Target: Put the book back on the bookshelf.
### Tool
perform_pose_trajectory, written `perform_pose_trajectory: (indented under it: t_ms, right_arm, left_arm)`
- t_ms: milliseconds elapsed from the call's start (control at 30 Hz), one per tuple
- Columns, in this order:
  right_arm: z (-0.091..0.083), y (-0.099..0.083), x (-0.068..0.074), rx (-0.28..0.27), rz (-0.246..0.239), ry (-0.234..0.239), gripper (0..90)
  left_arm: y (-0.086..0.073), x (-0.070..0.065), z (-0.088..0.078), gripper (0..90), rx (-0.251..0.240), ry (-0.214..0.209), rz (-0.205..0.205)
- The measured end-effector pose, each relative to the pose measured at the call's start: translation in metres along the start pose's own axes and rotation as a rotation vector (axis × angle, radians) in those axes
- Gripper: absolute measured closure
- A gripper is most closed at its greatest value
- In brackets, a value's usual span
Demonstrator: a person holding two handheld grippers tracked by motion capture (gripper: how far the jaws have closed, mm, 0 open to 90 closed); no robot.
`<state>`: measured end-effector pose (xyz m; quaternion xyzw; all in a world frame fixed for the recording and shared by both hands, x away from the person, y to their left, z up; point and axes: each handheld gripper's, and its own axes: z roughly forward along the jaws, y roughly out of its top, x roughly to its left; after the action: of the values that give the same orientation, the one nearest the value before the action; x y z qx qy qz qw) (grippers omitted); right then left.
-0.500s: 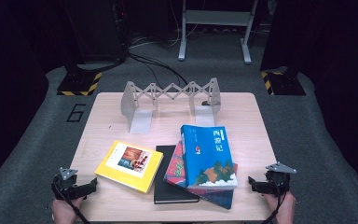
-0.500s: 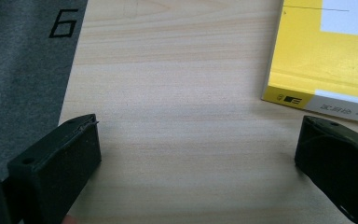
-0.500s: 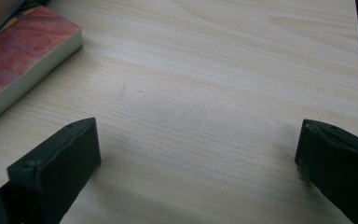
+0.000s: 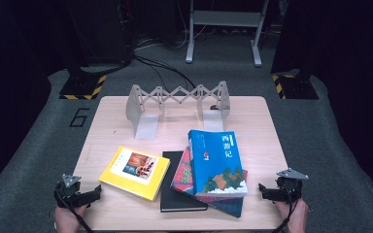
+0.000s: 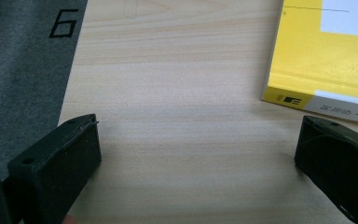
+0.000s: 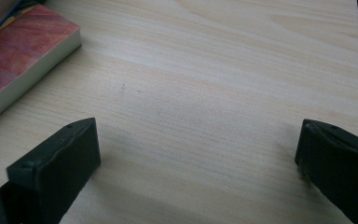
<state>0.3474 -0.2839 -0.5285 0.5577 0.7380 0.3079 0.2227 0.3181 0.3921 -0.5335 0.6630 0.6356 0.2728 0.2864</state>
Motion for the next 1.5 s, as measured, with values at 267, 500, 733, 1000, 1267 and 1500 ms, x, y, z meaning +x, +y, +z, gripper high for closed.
perform_pose_trajectory:
  t_ms: [267,500,733,1000,1267,1500]
  right_arm:
    - [-0.002,0.006,-0.006,0.020,0.018,0.072,0.0]
    - [-0.010,0.019,0.002,0.002,0.027,0.153,0.0]
    - [-0.017,0.036,0.011,-0.019,0.010,0.208,0.0]
    - [-0.014,0.055,0.026,-0.013,-0.012,0.297,0.0]
    - [-0.003,0.071,0.044,0.002,-0.036,0.379,0.1]
    - [0.010,0.080,0.058,0.048,-0.066,0.416,0.0]
  left_arm:
    - [0.000,0.000,0.000,0.2,0.000,0.000,0.000]
    - [0.000,0.000,0.000,0.2,0.001,0.000,-0.001]
    - [0.000,0.000,0.000,0.2,0.001,0.001,-0.002]
    - [0.000,0.000,0.000,0.2,0.000,0.001,-0.001]
    - [0.000,0.000,0.000,0.2,0.001,-0.001,-0.002]
    - [0.000,0.000,0.000,0.2,0.001,0.000,-0.003]
